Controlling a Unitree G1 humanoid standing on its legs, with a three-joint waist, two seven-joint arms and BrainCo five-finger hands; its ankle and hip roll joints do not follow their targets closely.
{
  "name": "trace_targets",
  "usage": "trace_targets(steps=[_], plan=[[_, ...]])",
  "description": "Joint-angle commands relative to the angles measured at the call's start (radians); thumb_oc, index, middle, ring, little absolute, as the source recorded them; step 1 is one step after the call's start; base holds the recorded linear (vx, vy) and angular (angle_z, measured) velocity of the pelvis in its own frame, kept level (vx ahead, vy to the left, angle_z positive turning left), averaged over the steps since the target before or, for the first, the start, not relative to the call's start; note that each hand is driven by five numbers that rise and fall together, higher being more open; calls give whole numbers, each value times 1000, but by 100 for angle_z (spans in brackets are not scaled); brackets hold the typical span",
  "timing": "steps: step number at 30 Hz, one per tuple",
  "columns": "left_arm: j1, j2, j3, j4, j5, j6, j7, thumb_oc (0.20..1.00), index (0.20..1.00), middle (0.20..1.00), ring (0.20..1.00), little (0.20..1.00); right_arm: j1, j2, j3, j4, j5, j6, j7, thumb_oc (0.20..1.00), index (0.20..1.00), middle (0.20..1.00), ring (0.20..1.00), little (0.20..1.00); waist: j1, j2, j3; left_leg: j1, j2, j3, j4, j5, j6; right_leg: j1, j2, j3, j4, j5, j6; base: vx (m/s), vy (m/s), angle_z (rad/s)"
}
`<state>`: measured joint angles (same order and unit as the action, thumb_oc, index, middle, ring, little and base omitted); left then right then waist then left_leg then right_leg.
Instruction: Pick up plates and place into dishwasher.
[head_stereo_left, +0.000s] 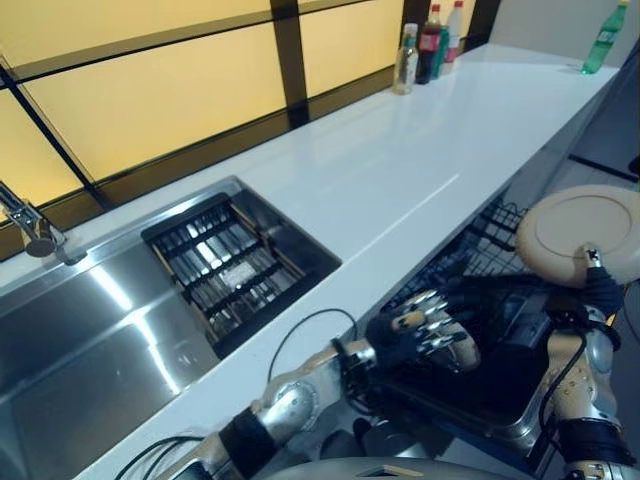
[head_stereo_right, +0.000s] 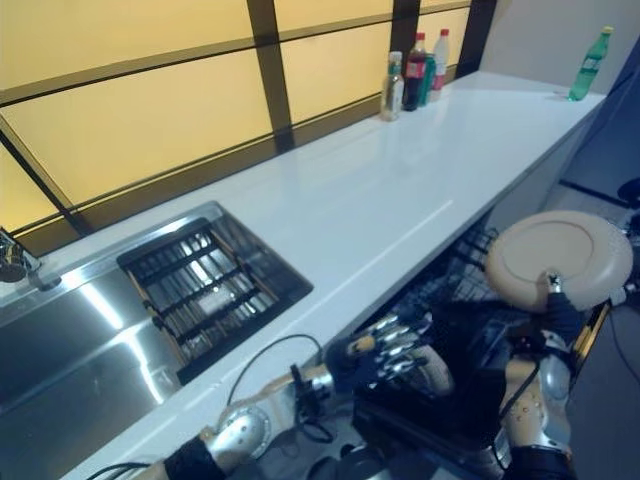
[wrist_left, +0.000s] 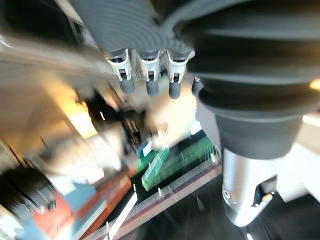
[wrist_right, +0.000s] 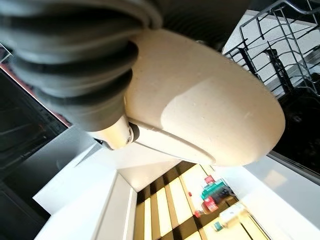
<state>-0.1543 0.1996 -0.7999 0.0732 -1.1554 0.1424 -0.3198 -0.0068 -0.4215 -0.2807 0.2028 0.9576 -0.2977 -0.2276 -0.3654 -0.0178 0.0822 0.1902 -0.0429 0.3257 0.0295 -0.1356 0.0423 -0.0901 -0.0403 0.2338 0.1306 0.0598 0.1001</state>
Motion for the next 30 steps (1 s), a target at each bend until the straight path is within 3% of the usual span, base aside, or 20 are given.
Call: trace_targets(steps=[1,4,6,8,11,12,15,19,22,24,30], plan=[[93,59,95,24,58,-75,-67,1000,1000,1000,1000,1000,-70,-67,-55,10,51,-25,31,200,200,200,200,200,55,-2,25,-170,25,-22,140,-48,103,-182,-65,-85,238,172,48,-155,60,-27],[118,80,152,67,63,-58,-100,1000,1000,1000,1000,1000,-45,-64,-54,4,70,-43,34,200,200,200,200,200,96,12,34,-203,37,-30,132,-12,110,-159,-69,-139,363,99,18,-111,29,-22],[128,98,179,92,118,-73,-124,1000,1000,1000,1000,1000,-46,-55,-49,10,62,-55,33,200,200,200,200,200,136,1,23,-222,41,-25,136,2,100,-71,-95,-204,274,39,3,-40,-70,8],[138,100,193,143,106,-103,-161,1000,1000,1000,1000,1000,-40,-40,-31,7,71,-63,29,200,200,200,200,200,159,-12,4,-228,37,-47,142,4,80,6,-98,-224,128,-6,9,-23,-100,-19],[174,91,241,150,141,-153,-116,1000,1000,1000,1000,1000,-77,-29,26,-11,54,-51,32,200,200,200,200,200,228,-32,4,-228,5,-229,161,-8,64,17,-99,-166,91,35,16,-66,-74,-79],[169,93,242,150,147,-161,-102,1000,1000,1000,1000,1000,-101,-38,46,-10,41,-47,15,200,200,200,200,200,244,-34,1,-225,-3,-246,145,-4,68,16,-98,-164,82,32,15,-51,-23,-187],[162,87,267,200,187,-145,-84,1000,1000,1000,1000,1000,-139,-58,62,31,82,-31,23,200,200,200,200,200,262,-34,-2,-206,-16,-250,110,-4,75,-1,-99,-169,105,61,22,-27,-1,-79],[186,99,314,297,352,-123,-100,1000,1000,1000,1000,1000,-128,-42,75,31,46,12,47,200,200,200,200,200,268,-40,8,-183,-28,-248,108,-17,84,-56,-109,-170,171,145,34,42,-18,8],[194,112,346,361,448,-116,-114,1000,1000,1000,1000,1000,-103,-47,74,36,1,81,103,200,200,200,200,200,264,-51,10,-169,-28,-253,109,-23,70,-66,-122,-166,102,167,38,151,-93,3],[199,127,360,400,480,-130,-122,1000,1000,1000,1000,1000,-96,-61,86,53,-16,89,156,200,200,200,200,200,262,-65,20,-170,-20,-248,131,-38,55,-77,-128,-171,45,187,53,144,-176,0],[241,169,454,505,631,-156,-101,1000,1000,1000,1000,1000,-91,-85,97,110,-66,131,283,200,200,200,200,200,287,-73,31,-187,16,-243,179,-41,46,-45,-94,-167,29,114,52,128,-150,1]])
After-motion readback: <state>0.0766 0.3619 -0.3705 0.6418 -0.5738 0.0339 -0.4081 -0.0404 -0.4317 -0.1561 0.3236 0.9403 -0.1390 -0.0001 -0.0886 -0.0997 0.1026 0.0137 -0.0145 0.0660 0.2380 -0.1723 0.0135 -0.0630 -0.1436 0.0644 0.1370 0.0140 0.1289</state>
